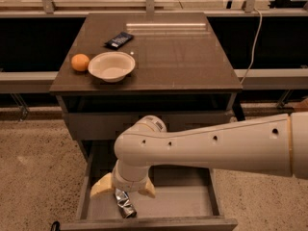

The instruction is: Pick redbull can from middle drawer and place on counter

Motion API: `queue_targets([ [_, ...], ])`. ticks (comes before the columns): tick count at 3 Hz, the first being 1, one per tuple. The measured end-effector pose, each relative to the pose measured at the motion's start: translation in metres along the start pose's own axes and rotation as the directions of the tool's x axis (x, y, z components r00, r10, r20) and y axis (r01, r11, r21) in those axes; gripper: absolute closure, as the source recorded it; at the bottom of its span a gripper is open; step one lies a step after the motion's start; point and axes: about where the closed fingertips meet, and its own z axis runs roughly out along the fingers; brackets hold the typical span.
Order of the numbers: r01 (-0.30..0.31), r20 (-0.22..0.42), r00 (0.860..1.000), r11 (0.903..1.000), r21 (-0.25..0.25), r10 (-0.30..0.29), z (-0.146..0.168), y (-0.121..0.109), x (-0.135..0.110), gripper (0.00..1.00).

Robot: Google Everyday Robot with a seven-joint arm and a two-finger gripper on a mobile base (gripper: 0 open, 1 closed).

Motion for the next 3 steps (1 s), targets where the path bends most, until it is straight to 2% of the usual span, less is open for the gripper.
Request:
queue_targets([
  [1,0.001,0.004,1.000,1.0000,-0.005,0.000,0.000,0.001,-0.001,0.00],
  [2,0.008,-0.002,1.000,0.9990,-0.044,-0.009,0.002,0.005,0.005,0.00],
  [3,0.081,-0.026,0.996,0.9929,-0.087,-0.084,0.027,0.022,0.028,0.00],
])
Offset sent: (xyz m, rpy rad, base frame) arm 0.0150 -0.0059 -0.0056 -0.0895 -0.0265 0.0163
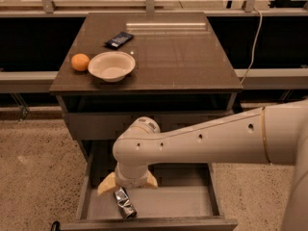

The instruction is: Pick redbull can from middle drawer and place on counter

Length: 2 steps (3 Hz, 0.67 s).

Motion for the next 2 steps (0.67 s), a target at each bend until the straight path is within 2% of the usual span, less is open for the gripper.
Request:
queue_targets([
  [1,0.088,-0.042,0.995,0.9935,-0.073,-0.091,0.039,0.018,0.017,0.00],
  [2,0.130,-0.071,0.988,0.9834,-0.126,-0.140,0.061,0.030,0.028,0.00],
])
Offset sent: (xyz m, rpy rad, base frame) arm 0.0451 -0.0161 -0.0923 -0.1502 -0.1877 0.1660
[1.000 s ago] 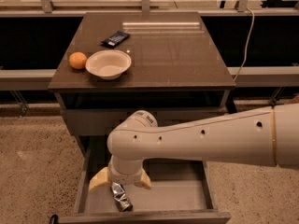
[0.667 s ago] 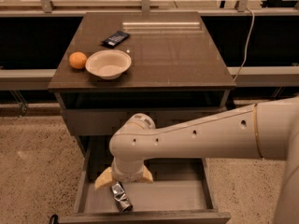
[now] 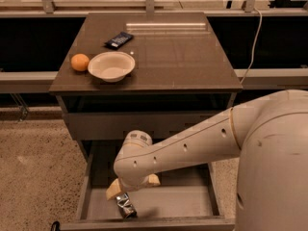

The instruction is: Pick redbull can from middle drawer and place on counter

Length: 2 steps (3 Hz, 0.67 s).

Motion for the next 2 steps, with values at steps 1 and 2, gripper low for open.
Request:
queue_targets([
  [1,0.011,-0.011,1.000,0.9999,-0.008,-0.011,0.000,0.002,0.003,0.00],
  [2,0.071,-0.002,0.997,0.9974,0.002,-0.071,0.028,-0.015,0.008,0.00],
])
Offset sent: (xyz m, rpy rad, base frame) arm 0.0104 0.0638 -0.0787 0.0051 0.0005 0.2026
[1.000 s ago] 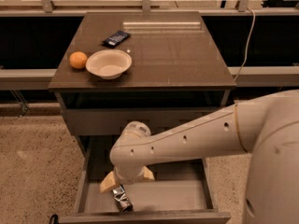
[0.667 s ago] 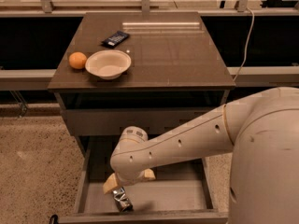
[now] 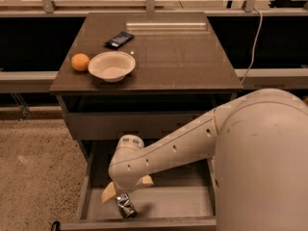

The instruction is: Pick redbull can from middle drawer and place on counter

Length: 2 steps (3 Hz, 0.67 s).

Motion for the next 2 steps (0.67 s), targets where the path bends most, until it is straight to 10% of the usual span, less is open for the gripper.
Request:
queue_targets([
  [2,0.115,0.010,0.993,0.9904,-0.077,-0.114,0.080,-0.032,0.010,0.00],
])
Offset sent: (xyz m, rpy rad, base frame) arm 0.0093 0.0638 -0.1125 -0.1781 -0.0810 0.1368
